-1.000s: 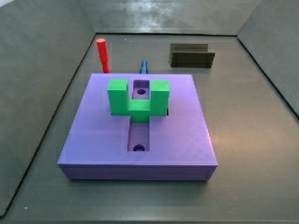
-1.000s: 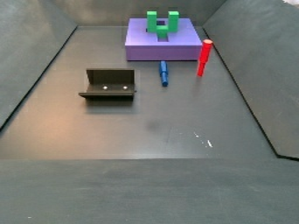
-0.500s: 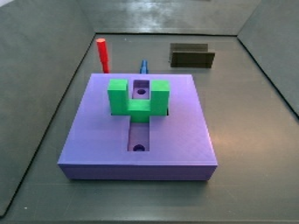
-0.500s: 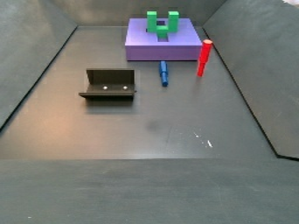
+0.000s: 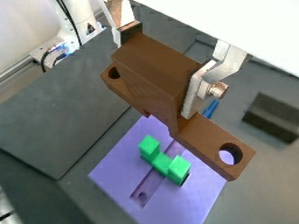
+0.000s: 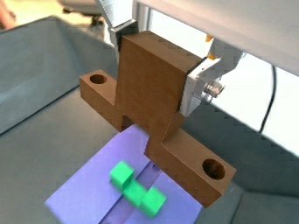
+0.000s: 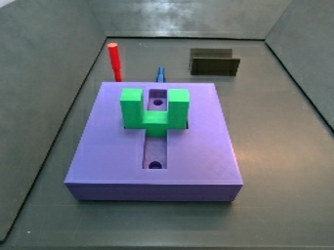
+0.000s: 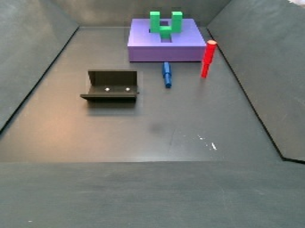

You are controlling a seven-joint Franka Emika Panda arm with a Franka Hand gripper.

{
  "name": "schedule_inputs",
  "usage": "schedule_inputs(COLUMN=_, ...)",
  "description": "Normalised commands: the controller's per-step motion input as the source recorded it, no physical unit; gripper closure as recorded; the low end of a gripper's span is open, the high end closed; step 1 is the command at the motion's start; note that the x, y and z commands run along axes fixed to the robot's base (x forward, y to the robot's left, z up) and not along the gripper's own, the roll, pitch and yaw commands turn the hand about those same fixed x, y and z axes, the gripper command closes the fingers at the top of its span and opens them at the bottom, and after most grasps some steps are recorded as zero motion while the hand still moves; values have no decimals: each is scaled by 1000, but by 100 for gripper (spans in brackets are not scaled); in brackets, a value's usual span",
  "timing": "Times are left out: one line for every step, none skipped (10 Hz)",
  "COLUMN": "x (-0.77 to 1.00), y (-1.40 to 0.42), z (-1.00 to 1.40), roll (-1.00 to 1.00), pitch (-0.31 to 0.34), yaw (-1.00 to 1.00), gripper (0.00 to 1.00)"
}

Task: Pick up the brown object. Move up. Place the brown object on the fixture. Regrasp the brown object. Move to above the board. Insert the brown object.
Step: Insert the brown object.

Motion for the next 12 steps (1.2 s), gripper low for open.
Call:
schedule_inputs(x=280, y=-26, z=0, roll=-500, pitch=19, yaw=-303, gripper=100)
schedule_inputs(x=223, y=89, z=-217, roll=-423, pitch=0, yaw=-517, gripper=100)
schedule_inputs(x=266, y=17, z=-583, roll=-164, pitch=74, yaw=-777, gripper=100)
schedule_inputs(x=229, y=11, z=-577, roll=-157, pitch=73, yaw=-800, gripper=100)
schedule_inputs(x=211, y=0, z=-566, roll=-157, pitch=66, yaw=-803, gripper=100)
schedule_inputs(x=214, y=11, z=-577, roll=-157, pitch=110, yaw=-806, gripper=100)
schedule_inputs(x=189, y=46, z=-597, roll=-133, pitch=161, yaw=-806, gripper=100)
schedule_inputs(x=49, y=120, z=-620, roll=-54, pitch=216, yaw=-831, gripper=100)
schedule_inputs(x=43, y=80, z=-509, roll=-76, pitch=231, yaw=-826, gripper=100)
schedule_inputs(x=49, y=63, z=-469, roll=-90, pitch=237, yaw=-820, gripper=100)
schedule_inputs(x=31, y=17, z=-414, roll=-110, pitch=229, yaw=-846, gripper=100)
schedule_inputs(x=34, y=0, z=-263, roll=-121, pitch=179, yaw=-880, gripper=100)
